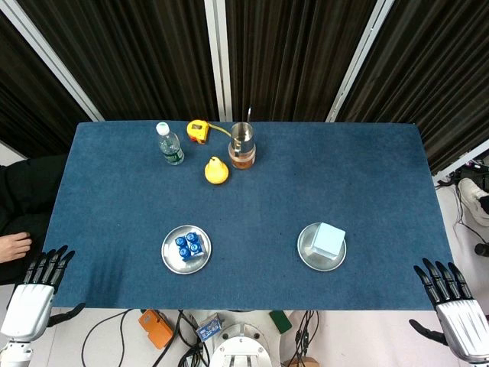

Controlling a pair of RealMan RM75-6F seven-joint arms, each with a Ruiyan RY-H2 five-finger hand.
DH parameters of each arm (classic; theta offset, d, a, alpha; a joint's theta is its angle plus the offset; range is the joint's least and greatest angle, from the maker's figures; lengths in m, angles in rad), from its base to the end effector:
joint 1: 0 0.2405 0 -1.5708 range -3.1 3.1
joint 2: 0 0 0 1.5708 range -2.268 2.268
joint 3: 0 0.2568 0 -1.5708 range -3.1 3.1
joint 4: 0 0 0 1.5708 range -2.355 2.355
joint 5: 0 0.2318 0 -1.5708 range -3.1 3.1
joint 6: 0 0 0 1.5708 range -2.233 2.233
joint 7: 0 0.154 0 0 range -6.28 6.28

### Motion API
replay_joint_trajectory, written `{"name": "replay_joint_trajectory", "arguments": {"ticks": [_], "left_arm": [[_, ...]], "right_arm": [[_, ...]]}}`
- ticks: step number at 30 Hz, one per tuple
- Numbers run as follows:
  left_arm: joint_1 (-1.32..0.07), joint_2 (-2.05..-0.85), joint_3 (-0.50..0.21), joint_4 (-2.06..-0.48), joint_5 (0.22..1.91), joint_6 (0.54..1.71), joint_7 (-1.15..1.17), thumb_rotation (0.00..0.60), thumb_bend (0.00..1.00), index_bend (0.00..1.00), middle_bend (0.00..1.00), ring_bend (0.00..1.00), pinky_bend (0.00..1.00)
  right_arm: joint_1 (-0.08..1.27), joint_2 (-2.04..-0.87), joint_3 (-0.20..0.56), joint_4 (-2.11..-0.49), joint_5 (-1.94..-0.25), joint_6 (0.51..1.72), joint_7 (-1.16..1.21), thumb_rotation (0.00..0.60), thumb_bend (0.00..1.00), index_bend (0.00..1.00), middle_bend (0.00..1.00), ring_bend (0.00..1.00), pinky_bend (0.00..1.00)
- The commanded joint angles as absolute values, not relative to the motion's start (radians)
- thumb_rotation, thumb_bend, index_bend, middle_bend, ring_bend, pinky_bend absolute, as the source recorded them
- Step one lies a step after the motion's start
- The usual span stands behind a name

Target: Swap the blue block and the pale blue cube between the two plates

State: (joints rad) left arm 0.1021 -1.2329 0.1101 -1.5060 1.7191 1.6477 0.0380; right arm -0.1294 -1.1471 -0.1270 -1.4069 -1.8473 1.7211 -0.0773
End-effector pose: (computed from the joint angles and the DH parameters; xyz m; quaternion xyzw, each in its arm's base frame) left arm -0.3240 0.0941 0.0999 -0.6250 -0.3926 -0.3749 0.5609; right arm -0.3347 -0.0758 0.1340 0.6896 -0.3038 0.3429 0.5609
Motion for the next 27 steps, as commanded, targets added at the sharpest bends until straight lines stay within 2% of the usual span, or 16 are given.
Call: {"name": "replay_joint_trajectory", "arguments": {"ticks": [1,8,13,20,27], "left_arm": [[0.101,-1.233,0.11,-1.508,1.717,1.646,0.04,0.6,0.03,0.03,0.0,0.0,0.06],[0.102,-1.233,0.109,-1.515,1.714,1.645,0.038,0.6,0.03,0.03,0.0,0.0,0.06],[0.098,-1.227,0.098,-1.518,1.699,1.644,0.021,0.6,0.03,0.03,0.0,0.0,0.06],[0.069,-1.215,0.059,-1.528,1.635,1.597,0.0,0.6,0.03,0.03,0.0,0.0,0.06],[0.058,-1.198,0.025,-1.543,1.564,1.569,-0.018,0.6,0.03,0.03,0.0,0.0,0.06]], "right_arm": [[-0.129,-1.147,-0.127,-1.407,-1.847,1.721,-0.077,0.506,0.11,0.0,0.0,0.0,0.0],[-0.108,-1.15,-0.116,-1.414,-1.83,1.687,-0.066,0.506,0.11,0.0,0.0,0.0,0.0],[-0.027,-1.16,-0.075,-1.456,-1.805,1.58,-0.077,0.505,0.11,0.0,0.0,0.0,0.0],[0.18,-1.162,0.034,-1.603,-1.683,1.265,-0.211,0.506,0.11,0.0,0.0,0.0,0.0],[0.335,-1.238,0.113,-1.627,-1.494,1.014,-0.369,0.506,0.11,0.0,0.0,0.0,0.0]]}}
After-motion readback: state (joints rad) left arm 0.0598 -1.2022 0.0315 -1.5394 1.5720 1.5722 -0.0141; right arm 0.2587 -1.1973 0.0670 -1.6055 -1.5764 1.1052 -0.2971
